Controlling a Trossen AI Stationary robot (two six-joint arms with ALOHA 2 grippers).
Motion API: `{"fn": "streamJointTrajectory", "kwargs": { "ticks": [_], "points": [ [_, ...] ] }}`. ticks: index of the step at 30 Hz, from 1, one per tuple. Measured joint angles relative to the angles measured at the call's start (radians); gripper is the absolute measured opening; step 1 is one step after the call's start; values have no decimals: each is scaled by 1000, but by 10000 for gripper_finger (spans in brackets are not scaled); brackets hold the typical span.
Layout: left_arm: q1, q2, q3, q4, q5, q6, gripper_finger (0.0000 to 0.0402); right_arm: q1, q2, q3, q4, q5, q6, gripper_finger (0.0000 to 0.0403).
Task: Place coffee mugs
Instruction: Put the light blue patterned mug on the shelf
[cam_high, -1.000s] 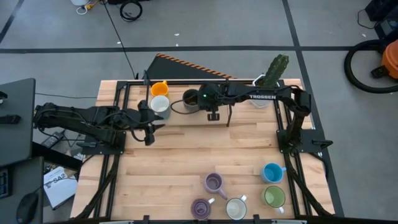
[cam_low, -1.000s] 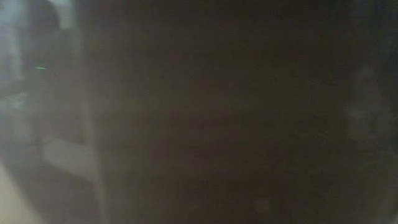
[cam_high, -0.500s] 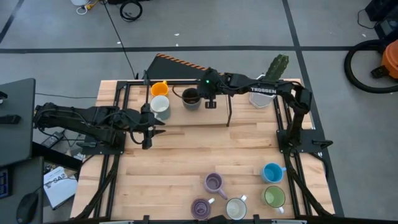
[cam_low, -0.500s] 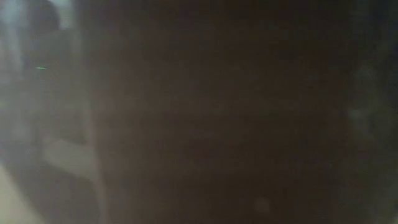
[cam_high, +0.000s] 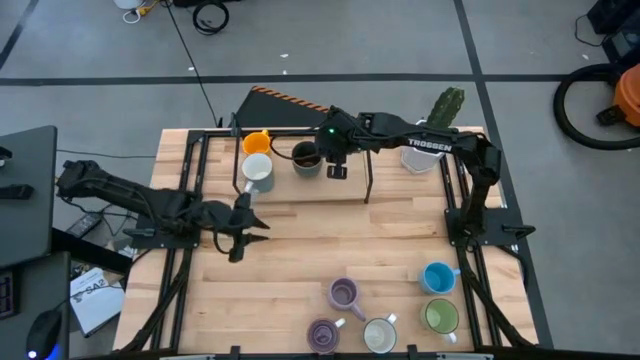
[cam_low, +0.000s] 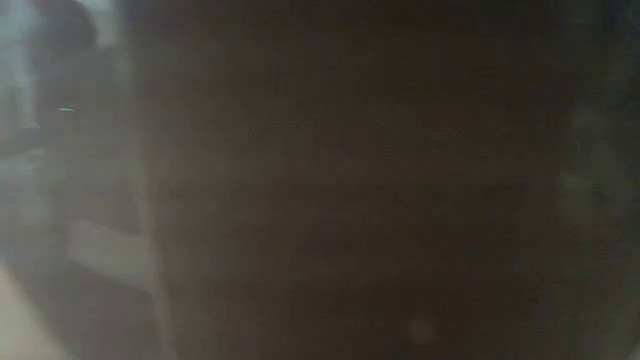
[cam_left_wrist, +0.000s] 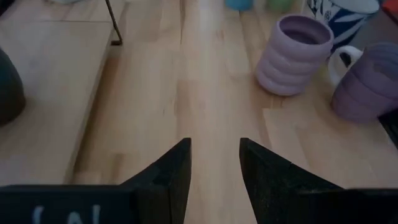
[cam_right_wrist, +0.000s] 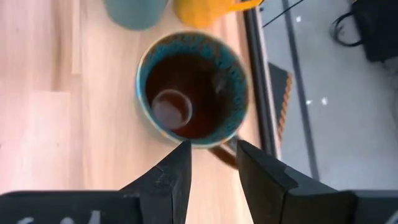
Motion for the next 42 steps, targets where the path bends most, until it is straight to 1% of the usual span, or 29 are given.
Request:
{"fn": "streamJointTrajectory", "kwargs": {
  "ticks": [7, 11, 14, 17, 29, 35, 40, 42],
  "points": [
    [-69, -1, -12, 39, -43, -9, 141, -43, 2, -63, 2, -79, 62, 134],
    [-67, -1, -12, 43, -50, -16, 141, -49, 2, -112, 33, -89, 74, 134],
    [-66, -1, -12, 43, -68, -24, 141, -45, 2, -133, 38, -95, 88, 134],
    [-66, -1, -12, 53, -68, -20, 141, -44, 3, -138, 43, -122, 93, 134],
    [-69, -1, -12, 57, -68, -17, 141, -24, 54, -142, 44, -136, 125, 134],
    [-69, 0, -12, 60, -68, -17, 141, -20, 89, -143, 111, -135, 130, 134],
    [-68, -1, -12, 65, -98, -16, 141, -20, 116, -144, 167, -136, 115, 134],
    [-62, -1, -12, 67, -131, -17, 141, -20, 117, -144, 179, -138, 111, 134]
  ]
}}
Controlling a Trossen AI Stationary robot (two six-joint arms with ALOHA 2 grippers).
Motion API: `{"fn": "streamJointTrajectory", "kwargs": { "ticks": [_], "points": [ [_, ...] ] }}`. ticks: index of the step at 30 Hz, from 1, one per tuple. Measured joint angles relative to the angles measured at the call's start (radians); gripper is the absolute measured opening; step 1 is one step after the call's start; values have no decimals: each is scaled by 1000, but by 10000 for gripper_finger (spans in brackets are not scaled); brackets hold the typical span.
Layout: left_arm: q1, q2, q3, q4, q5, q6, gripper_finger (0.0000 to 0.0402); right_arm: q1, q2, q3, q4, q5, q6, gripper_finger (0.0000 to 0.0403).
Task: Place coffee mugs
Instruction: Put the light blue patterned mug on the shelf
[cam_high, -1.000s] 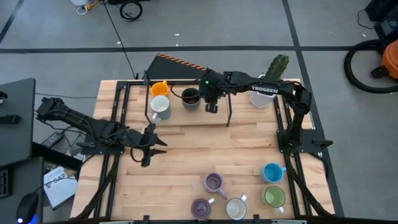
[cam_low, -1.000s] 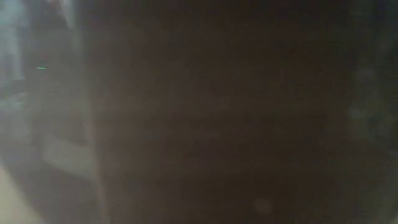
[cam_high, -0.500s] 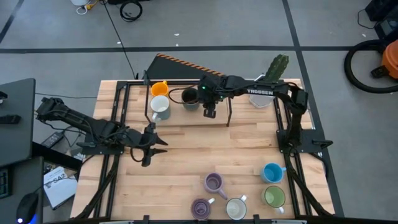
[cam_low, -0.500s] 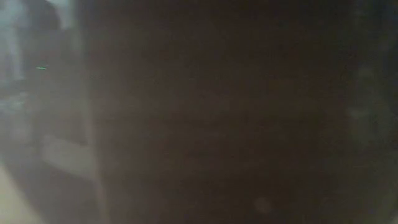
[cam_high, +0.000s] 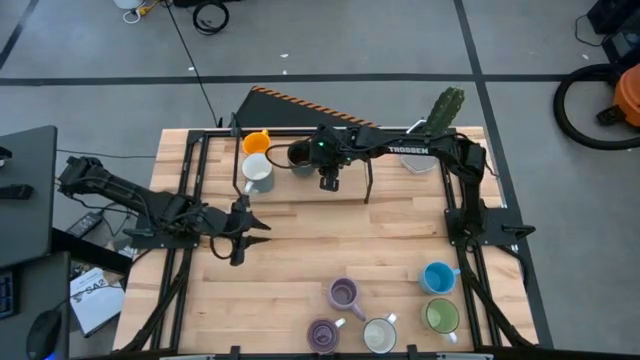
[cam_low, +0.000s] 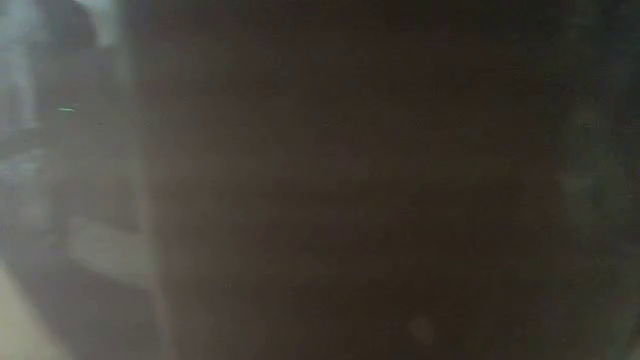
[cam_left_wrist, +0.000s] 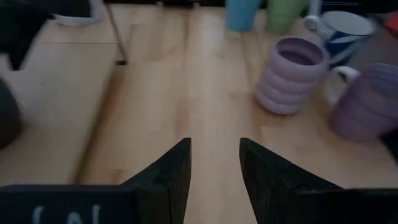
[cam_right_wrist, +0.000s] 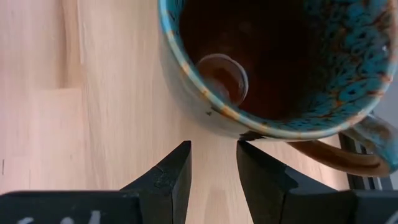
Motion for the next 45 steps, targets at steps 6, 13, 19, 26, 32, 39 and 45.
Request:
{"fn": "streamJointTrajectory", "kwargs": {
  "ticks": [6, 13, 19, 26, 32, 39, 45],
  "points": [
    [80, 0, 45, -15, -96, 6, 141, 0, -24, 35, -81, 7, -4, 134],
    [288, 29, 155, -131, -59, 94, 141, 14, -119, 50, -177, 85, -5, 134],
    [469, 168, 291, -261, 79, 183, 141, 16, -249, 20, -169, 92, 5, 131],
    [616, 343, 490, -366, 204, 276, 141, 20, -458, -210, 35, 112, 16, 126],
    [681, 460, 644, -454, 258, 360, 141, 48, -615, -441, 231, 139, 30, 126],
    [720, 566, 783, -575, 261, 410, 141, 108, -728, -641, 545, 164, -73, 126],
    [725, 629, 863, -690, 258, 471, 141, 118, -777, -728, 681, 164, -114, 126]
  ]
}}
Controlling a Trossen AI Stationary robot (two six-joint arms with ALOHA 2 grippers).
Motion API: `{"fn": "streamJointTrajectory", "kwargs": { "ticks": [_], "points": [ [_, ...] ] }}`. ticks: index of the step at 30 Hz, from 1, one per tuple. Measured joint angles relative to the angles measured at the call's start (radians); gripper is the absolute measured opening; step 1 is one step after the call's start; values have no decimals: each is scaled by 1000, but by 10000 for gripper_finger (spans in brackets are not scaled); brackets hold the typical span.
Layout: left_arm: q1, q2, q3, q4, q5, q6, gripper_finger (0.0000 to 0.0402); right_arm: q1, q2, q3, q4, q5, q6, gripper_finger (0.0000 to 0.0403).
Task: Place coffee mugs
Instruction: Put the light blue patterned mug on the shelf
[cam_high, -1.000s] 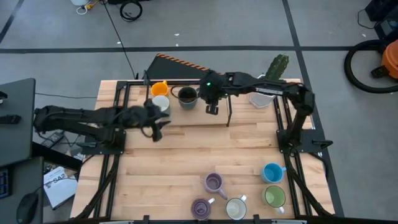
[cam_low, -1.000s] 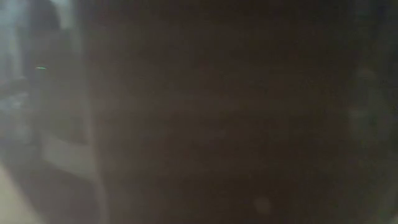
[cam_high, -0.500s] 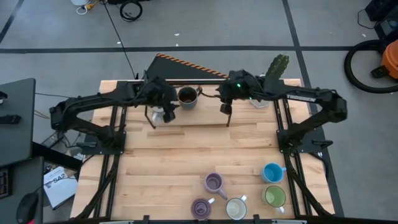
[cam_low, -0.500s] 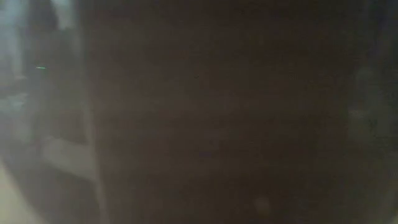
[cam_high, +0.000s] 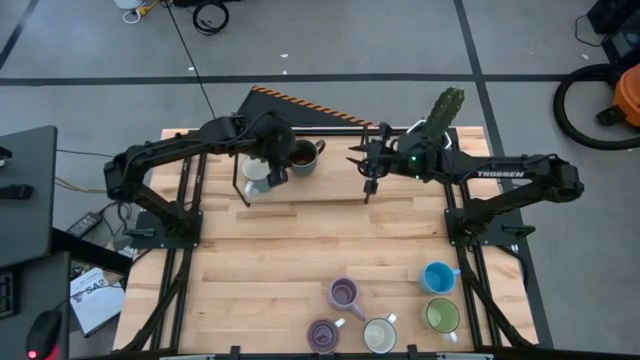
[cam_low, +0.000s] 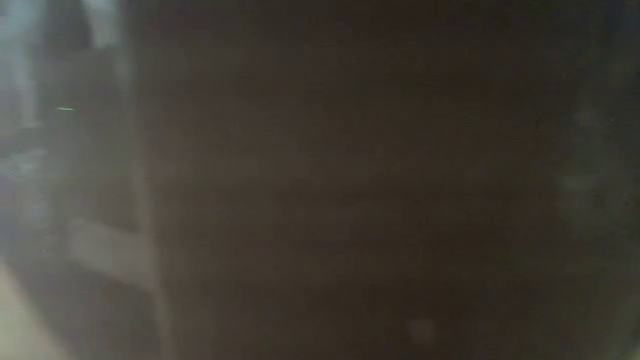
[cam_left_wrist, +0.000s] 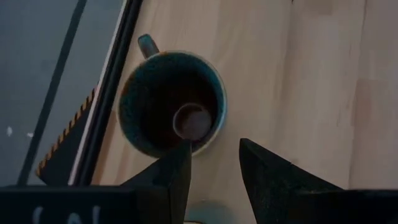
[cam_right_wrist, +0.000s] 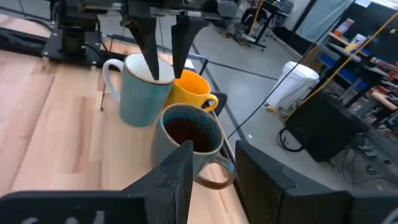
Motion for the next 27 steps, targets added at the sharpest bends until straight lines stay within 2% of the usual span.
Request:
{"fn": "streamJointTrajectory", "kwargs": {
  "ticks": [6, 16, 27],
  "points": [
    [5, 36, 4, 35, -36, 65, 141, 2, -8, -67, 91, -2, -11, 126],
    [6, 137, 5, 59, -5, 122, 141, -7, 0, -73, 124, -34, -10, 126],
    [22, 158, 5, 30, 24, 159, 141, -7, 0, -73, 134, -36, -6, 126]
  ]
}}
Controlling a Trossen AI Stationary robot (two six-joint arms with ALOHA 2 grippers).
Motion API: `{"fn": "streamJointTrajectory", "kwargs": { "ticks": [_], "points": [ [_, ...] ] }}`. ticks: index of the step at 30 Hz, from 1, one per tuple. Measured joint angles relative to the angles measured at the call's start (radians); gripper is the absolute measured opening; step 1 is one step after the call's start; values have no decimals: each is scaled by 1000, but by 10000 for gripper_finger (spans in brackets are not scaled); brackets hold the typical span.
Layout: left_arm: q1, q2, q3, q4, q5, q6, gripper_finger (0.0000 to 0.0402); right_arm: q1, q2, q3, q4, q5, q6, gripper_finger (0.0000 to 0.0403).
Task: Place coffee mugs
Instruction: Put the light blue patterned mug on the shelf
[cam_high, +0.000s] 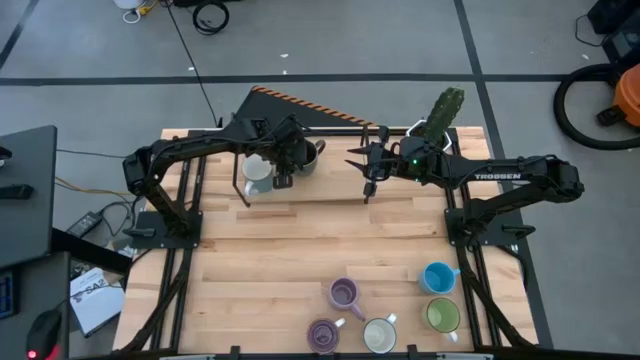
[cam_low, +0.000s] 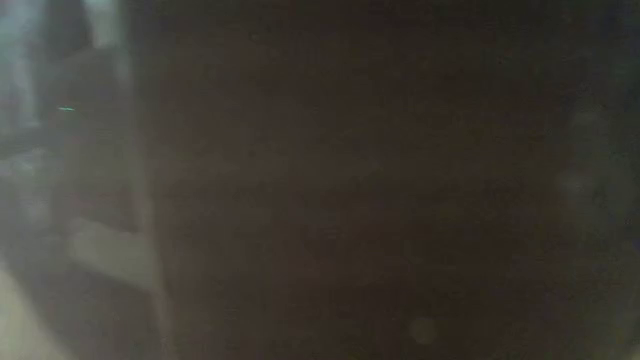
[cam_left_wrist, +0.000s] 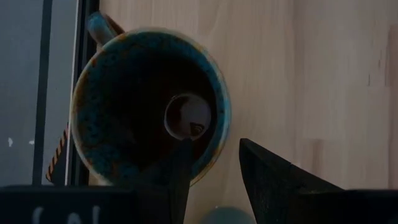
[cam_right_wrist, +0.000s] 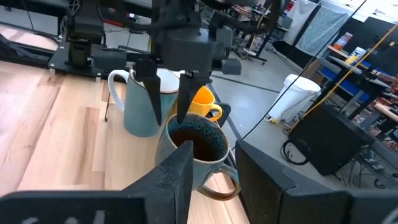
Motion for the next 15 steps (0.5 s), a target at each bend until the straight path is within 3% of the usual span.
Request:
{"fn": "streamJointTrajectory", "kwargs": {
  "ticks": [3, 15],
  "points": [
    [14, 25, 0, -5, 38, 7, 141, 0, 0, 0, 0, -4, 1, 126],
    [18, 67, 0, -11, 30, 51, 141, 0, 0, 0, -7, -25, 11, 126]
  ]
}}
